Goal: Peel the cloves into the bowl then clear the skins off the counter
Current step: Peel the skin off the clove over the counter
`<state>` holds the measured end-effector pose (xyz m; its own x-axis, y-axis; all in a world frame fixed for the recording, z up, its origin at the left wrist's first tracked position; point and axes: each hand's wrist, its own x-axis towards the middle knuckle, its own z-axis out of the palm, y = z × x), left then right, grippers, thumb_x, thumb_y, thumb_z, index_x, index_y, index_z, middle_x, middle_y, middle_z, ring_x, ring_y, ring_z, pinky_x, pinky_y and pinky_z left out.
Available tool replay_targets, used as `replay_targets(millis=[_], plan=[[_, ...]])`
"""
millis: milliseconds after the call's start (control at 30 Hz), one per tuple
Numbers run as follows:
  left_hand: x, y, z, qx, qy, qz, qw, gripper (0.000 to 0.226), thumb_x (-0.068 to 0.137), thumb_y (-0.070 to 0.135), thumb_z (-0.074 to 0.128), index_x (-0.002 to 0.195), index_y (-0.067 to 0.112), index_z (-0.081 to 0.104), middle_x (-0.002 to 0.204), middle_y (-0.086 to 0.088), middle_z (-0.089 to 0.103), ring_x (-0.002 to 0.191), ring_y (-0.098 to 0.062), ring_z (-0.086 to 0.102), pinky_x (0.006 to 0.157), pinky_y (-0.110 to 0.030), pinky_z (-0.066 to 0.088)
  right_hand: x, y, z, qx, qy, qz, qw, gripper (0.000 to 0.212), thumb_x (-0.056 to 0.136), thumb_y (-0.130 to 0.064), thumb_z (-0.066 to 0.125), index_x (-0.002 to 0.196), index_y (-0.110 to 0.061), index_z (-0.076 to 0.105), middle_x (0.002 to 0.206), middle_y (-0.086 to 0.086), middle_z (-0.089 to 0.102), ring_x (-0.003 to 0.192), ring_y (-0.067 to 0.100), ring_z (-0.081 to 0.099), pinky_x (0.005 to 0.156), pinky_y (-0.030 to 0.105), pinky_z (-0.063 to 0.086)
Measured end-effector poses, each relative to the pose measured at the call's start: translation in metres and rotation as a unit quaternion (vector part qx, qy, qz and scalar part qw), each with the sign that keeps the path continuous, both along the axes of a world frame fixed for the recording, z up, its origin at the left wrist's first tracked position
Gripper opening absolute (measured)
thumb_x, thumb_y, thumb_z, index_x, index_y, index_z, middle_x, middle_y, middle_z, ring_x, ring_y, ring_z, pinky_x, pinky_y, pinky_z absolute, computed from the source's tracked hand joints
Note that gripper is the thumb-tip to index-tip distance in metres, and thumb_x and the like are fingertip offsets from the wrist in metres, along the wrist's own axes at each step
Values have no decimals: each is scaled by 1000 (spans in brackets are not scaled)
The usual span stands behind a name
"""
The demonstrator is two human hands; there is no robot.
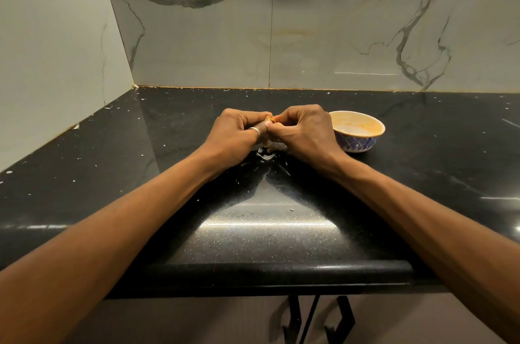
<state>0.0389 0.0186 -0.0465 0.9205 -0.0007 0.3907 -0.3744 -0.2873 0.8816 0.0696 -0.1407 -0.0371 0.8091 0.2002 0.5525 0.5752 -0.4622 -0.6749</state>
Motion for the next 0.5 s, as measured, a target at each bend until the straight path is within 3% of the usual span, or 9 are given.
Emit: replay_targets(millis=[167, 300, 500], plan=[[0, 1, 1, -15, 7, 10, 1000, 22, 96, 7, 64, 115, 4, 73, 110, -6, 76, 109, -22, 70, 100, -43, 54, 3, 0, -2, 35, 52, 11, 998, 17, 77, -36, 85, 81, -20, 80, 73, -7, 76, 69, 2, 71, 71, 28, 60], [-3, 0, 2, -25, 17, 9, 1000, 19, 96, 8, 64, 113, 6, 74, 108, -10, 76, 107, -25, 71, 99, -43, 55, 7, -1, -6, 87, 117, 32, 989, 18, 74, -34, 86, 76, -17, 80, 75, 0, 77, 77, 18, 76, 79, 47, 62], [-6, -2, 5, -60, 36, 6, 998, 21, 97, 3, 60, 116, 6, 69, 104, -13, 75, 101, -25, 73, 88, -33, 59, 4, -2, 0, 210, 238, 104, 943, 9, 86, 3, 70, 78, -1, 72, 89, 23, 74, 87, 33, 75, 86, 47, 61]])
